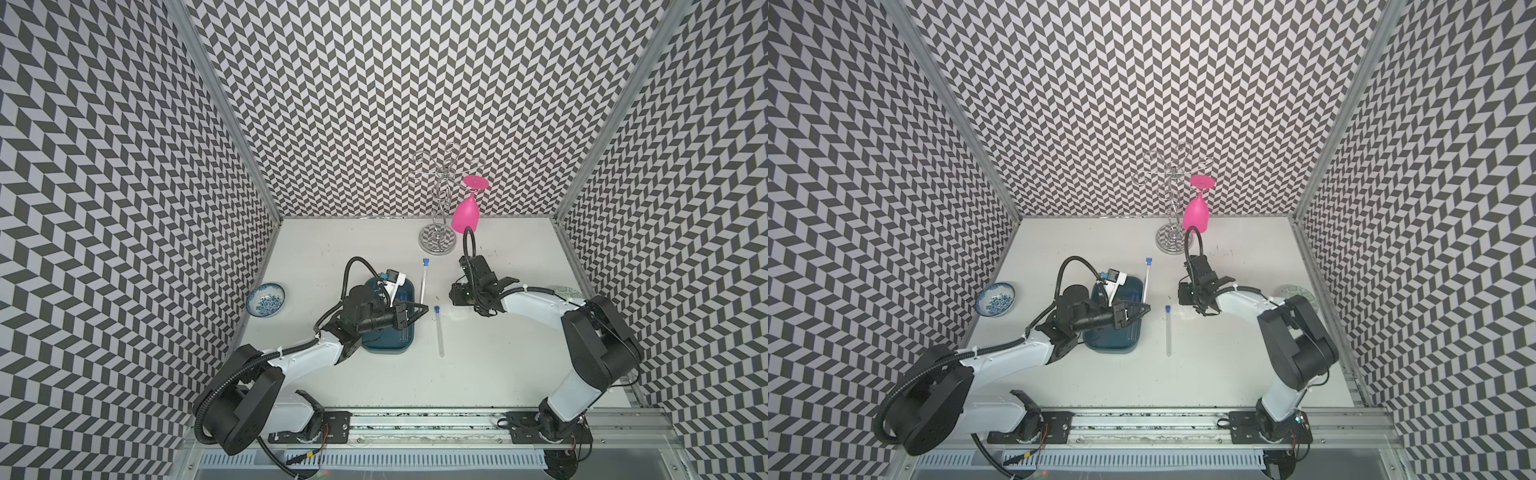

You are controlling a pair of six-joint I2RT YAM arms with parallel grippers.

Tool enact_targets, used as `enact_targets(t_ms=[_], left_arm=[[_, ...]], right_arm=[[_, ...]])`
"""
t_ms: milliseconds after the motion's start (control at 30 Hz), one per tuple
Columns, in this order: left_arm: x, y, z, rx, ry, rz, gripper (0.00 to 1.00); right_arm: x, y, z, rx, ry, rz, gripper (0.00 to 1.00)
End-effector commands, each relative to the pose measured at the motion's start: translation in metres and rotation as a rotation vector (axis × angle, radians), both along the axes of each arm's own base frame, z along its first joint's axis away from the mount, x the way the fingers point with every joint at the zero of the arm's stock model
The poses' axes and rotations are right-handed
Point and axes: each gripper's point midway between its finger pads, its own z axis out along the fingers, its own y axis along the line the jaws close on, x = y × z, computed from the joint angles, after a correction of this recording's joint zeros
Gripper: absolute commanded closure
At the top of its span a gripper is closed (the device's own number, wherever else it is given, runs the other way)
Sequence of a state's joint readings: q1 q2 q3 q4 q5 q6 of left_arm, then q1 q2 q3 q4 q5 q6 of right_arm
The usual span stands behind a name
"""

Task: Wipe the exteriors of test tubes
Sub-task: Pick up the cleaning item at the center of the board.

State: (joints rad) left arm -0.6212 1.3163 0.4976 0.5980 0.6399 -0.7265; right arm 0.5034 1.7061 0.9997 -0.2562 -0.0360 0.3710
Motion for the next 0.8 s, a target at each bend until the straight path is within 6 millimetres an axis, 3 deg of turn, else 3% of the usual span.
enact_targets(t_ms=[0, 400, 500, 600, 767], left_arm=[[0.002, 0.002, 0.001, -0.011, -0.011, 0.013, 0.85], [0.0, 0.004, -0.003, -0.01, -0.003, 0.021, 0.85], [0.0, 0.004, -0.004, -0.008, -0.001, 0.019, 0.85], [-0.001, 0.004, -0.005, -0.004, 0.0, 0.017, 0.85], [0.001, 0.003, -0.006, 0.011, -0.005, 0.012, 0.85]], right_arm=[[0.017, 0.006, 0.0, -0.042, -0.054, -0.008, 0.67], [0.016, -0.002, -0.044, -0.176, 0.0, -0.03, 0.74], [0.015, -0.002, -0.048, -0.167, 0.005, -0.038, 0.86], [0.016, 0.002, -0.033, -0.117, -0.023, -0.049, 0.99], [0.023, 0.012, 0.019, -0.011, -0.099, -0.046, 1.0]])
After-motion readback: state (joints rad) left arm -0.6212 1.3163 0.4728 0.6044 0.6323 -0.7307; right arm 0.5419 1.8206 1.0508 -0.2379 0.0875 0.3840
